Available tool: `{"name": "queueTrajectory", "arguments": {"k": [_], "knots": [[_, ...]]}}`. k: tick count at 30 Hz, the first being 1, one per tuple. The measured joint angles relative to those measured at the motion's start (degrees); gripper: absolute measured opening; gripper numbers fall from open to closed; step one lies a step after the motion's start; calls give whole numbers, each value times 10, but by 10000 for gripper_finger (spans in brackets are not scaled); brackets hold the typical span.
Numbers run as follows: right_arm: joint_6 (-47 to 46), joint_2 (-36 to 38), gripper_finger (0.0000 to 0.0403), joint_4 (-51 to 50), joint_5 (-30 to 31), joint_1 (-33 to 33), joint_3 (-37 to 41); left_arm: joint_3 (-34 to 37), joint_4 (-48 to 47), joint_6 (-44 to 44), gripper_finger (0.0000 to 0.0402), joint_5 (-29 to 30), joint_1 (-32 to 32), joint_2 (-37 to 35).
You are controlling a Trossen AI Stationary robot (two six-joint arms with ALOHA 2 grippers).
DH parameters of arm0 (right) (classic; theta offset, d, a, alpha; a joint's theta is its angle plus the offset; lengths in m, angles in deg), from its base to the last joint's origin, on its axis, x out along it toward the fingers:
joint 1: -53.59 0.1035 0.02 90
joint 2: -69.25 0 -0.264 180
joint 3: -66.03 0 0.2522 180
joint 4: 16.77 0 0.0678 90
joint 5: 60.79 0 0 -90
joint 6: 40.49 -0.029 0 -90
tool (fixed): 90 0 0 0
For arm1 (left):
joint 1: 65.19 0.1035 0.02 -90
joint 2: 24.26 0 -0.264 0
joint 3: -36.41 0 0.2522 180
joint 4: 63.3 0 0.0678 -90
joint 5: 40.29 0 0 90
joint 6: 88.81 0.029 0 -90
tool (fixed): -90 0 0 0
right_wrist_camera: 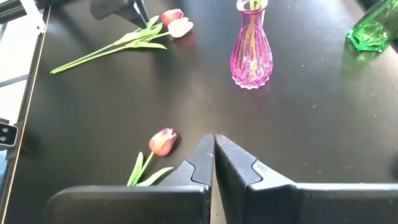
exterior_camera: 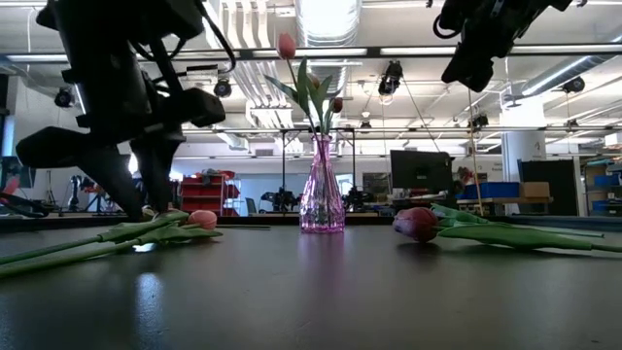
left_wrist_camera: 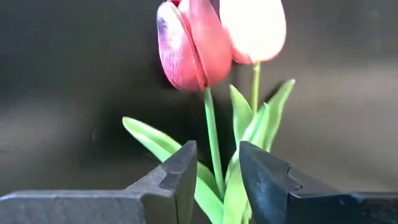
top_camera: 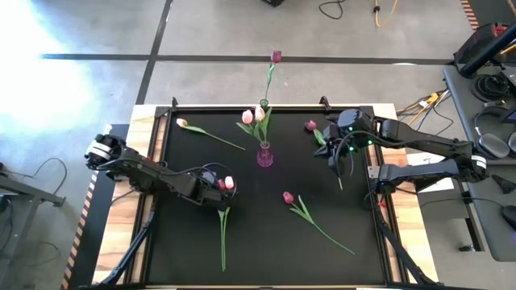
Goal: Sort flowers into vase by color
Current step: Put the bottom left red tulip into the green vase
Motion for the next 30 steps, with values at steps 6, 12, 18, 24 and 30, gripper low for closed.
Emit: {"name": "queueTrajectory", "arguments": {"k": [6, 12, 18, 24, 30], "knots": [[2, 0, 9, 0, 0, 0, 0, 15, 24, 0, 99, -19, 12, 16], [3, 0, 9, 0, 0, 0, 0, 23, 28, -1, 80, -19, 13, 17], [7, 0, 9, 0, 1, 0, 0, 29, 34, -1, 7, -18, 13, 25], [7, 0, 9, 0, 2, 0, 0, 15, -7, -3, 3, -2, 12, -6], [18, 1, 9, 6, 2, 0, -1, -71, -134, 27, 1, 120, 12, -91]]}}
